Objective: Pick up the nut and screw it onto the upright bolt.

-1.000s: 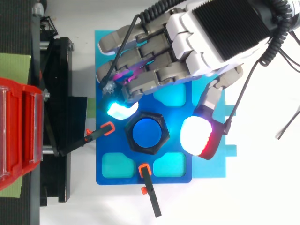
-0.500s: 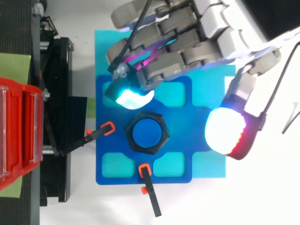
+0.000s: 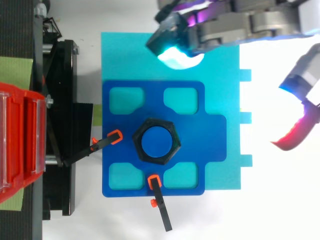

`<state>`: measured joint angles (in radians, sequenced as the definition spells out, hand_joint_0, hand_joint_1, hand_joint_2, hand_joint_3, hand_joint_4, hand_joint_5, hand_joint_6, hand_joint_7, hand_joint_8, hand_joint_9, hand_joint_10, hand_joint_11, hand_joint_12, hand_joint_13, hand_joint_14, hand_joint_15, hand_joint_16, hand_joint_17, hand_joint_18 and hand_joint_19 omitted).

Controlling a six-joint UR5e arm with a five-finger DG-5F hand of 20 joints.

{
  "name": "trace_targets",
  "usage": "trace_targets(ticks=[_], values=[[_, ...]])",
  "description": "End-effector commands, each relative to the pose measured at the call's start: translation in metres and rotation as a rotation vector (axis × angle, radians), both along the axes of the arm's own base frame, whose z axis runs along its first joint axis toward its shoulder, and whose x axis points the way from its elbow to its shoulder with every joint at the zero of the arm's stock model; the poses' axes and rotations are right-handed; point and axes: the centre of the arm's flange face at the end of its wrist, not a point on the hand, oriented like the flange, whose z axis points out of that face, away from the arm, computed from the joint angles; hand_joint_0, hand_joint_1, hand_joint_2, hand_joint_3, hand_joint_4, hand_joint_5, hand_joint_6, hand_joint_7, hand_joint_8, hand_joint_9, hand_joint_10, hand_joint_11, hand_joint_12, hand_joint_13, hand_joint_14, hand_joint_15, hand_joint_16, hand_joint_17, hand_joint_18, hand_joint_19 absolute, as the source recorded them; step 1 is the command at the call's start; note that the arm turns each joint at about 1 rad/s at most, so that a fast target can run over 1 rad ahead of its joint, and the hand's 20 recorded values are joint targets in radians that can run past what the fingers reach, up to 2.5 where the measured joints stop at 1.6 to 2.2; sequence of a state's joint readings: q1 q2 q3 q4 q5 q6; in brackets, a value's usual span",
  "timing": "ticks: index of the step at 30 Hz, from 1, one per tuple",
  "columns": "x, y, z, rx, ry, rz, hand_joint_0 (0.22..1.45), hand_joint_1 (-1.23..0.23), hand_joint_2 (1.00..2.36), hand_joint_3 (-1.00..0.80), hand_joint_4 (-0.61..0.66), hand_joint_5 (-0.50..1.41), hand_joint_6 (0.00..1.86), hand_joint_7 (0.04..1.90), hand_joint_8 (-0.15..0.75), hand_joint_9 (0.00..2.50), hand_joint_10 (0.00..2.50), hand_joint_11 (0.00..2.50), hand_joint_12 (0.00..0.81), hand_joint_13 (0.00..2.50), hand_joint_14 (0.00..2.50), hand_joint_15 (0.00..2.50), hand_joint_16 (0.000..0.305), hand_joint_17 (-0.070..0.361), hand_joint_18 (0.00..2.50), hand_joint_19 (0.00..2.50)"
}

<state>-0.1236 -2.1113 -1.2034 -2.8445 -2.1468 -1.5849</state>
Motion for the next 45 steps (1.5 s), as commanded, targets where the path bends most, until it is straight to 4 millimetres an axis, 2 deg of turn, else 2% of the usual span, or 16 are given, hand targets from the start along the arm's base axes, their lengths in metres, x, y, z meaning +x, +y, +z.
trace_targets(ticks=[1, 3, 4, 10, 16, 18, 20, 22, 25, 26, 28, 32, 45], values=[[-0.046, 0.008, 0.001, -0.067, 0.149, -0.038, 0.49, -0.18, 1.0, -0.5, 0.2, -0.11, 0.5, 0.82, 0.23, 0.75, 0.0, 0.0, 0.264, 0.56, 0.0, 0.0, 0.031, 0.07, 0.26, 0.0], [-0.055, 0.009, 0.001, -0.067, 0.141, -0.064, 0.49, -0.19, 1.0, -0.5, 0.21, -0.11, 0.5, 0.82, 0.231, 0.75, 0.0, 0.0, 0.264, 0.55, 0.0, 0.0, 0.031, 0.069, 0.26, 0.0], [-0.076, 0.013, 0.008, -0.052, 0.103, -0.117, 0.49, -0.2, 1.0, -0.5, 0.21, -0.11, 0.5, 0.82, 0.231, 0.75, 0.0, 0.0, 0.265, 0.55, 0.0, 0.0, 0.031, 0.07, 0.26, 0.0], [-0.123, 0.026, -0.001, 0.123, 0.161, -0.211, 0.49, -0.22, 1.0, -0.5, 0.2, -0.12, 0.5, 0.81, 0.225, 0.72, 0.0, 0.0, 0.269, 0.52, 0.0, 0.0, 0.031, 0.069, 0.25, 0.0], [-0.152, 0.061, 0.002, 0.238, 0.189, -0.282, 0.5, -0.24, 1.0, -0.5, 0.19, -0.13, 0.5, 0.79, 0.223, 0.7, 0.0, 0.0, 0.27, 0.5, 0.0, 0.0, 0.03, 0.069, 0.23, 0.0], [-0.154, 0.063, 0.001, 0.253, 0.195, -0.29, 0.5, -0.25, 1.0, -0.5, 0.19, -0.13, 0.5, 0.79, 0.222, 0.7, 0.0, 0.0, 0.27, 0.48, 0.0, 0.0, 0.03, 0.068, 0.22, 0.0], [-0.164, 0.061, -0.005, 0.424, 0.258, -0.376, 0.51, -0.26, 1.0, -0.5, 0.18, -0.14, 0.5, 0.77, 0.219, 0.68, 0.0, 0.0, 0.275, 0.46, 0.0, 0.0, 0.031, 0.069, 0.18, 0.0], [-0.166, 0.061, -0.008, 0.543, 0.311, -0.395, 0.51, -0.27, 1.0, -0.5, 0.17, -0.14, 0.5, 0.75, 0.213, 0.64, 0.0, 0.0, 0.277, 0.44, 0.0, 0.0, 0.031, 0.069, 0.16, 0.0], [-0.167, 0.061, -0.009, 0.815, 0.374, -0.404, 0.51, -0.27, 1.0, -0.5, 0.15, -0.17, 0.5, 0.71, 0.215, 0.6, 0.0, 0.0, 0.286, 0.39, 0.0, 0.0, 0.032, 0.072, 0.13, 0.0], [-0.167, 0.061, -0.009, 0.815, 0.374, -0.404, 0.51, -0.28, 1.0, -0.5, 0.14, -0.17, 0.5, 0.71, 0.215, 0.58, 0.0, 0.0, 0.289, 0.38, 0.0, 0.0, 0.032, 0.073, 0.13, 0.0], [-0.165, 0.059, -0.008, 1.029, 0.382, -0.42, 0.51, -0.28, 1.0, -0.5, 0.13, -0.18, 0.5, 0.7, 0.217, 0.56, 0.0, 0.0, 0.295, 0.36, 0.0, 0.0, 0.033, 0.075, 0.12, 0.0], [-0.164, 0.05, -0.007, 1.283, 0.342, -0.474, 0.51, -0.29, 1.0, -0.5, 0.13, -0.19, 0.5, 0.7, 0.22, 0.51, 0.0, 0.0, 0.306, 0.34, 0.0, 0.0, 0.035, 0.078, 0.12, 0.0], [-0.164, 0.049, -0.007, 1.238, 0.324, -0.502, 0.5, -0.27, 1.0, -0.5, 0.15, -0.22, 0.5, 0.64, 0.219, 0.35, 0.0, 0.0, 0.331, 0.23, 0.0, 0.0, 0.04, 0.089, 0.03, 0.0]])
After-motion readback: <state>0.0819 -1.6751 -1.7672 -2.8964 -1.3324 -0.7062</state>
